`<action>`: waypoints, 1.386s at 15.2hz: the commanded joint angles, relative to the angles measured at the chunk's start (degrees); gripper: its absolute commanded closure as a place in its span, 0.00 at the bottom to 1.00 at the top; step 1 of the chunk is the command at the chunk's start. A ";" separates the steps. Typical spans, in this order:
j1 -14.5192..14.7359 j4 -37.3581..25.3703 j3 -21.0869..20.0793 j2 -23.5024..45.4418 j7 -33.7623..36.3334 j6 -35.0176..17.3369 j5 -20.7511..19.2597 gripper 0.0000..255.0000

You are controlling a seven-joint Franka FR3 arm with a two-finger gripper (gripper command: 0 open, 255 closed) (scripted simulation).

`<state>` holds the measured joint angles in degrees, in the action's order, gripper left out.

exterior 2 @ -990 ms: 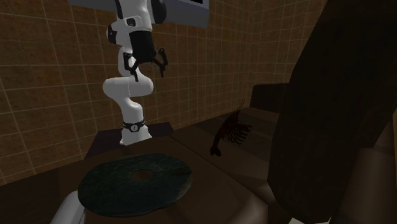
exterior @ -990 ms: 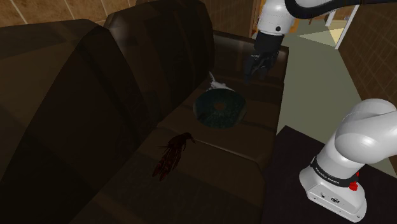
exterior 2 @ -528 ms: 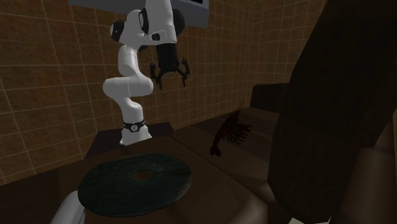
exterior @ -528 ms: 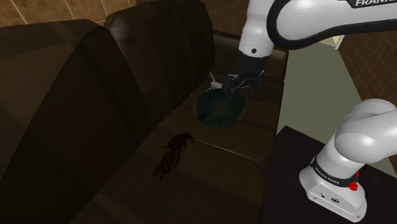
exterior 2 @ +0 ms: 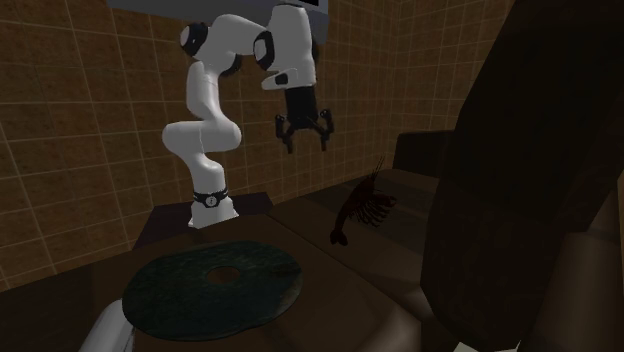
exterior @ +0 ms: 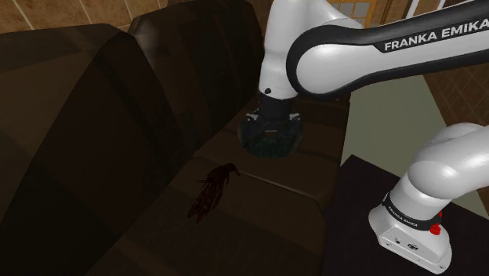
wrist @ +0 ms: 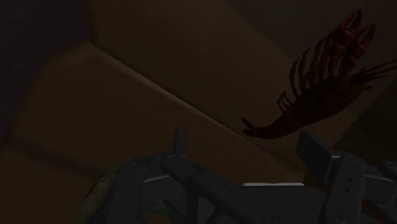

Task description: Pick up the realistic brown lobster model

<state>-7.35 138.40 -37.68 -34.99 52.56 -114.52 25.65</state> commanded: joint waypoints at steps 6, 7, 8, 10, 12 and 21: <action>-10.95 -9.56 -17.80 15.62 24.49 -8.63 -4.99 0.00; -13.30 -11.19 -20.96 18.55 28.63 -9.78 -7.22 0.00; -15.96 -12.88 -24.48 21.88 33.19 -10.91 -10.16 0.00; -21.86 -16.50 -32.63 31.25 45.09 -12.91 -20.36 0.00; -21.15 -20.30 -35.02 43.96 59.62 -12.71 -35.92 0.00; -14.48 -17.57 -28.35 47.87 63.01 -17.54 -40.94 0.00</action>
<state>-22.19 120.75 -66.35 12.49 115.21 -131.79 -14.77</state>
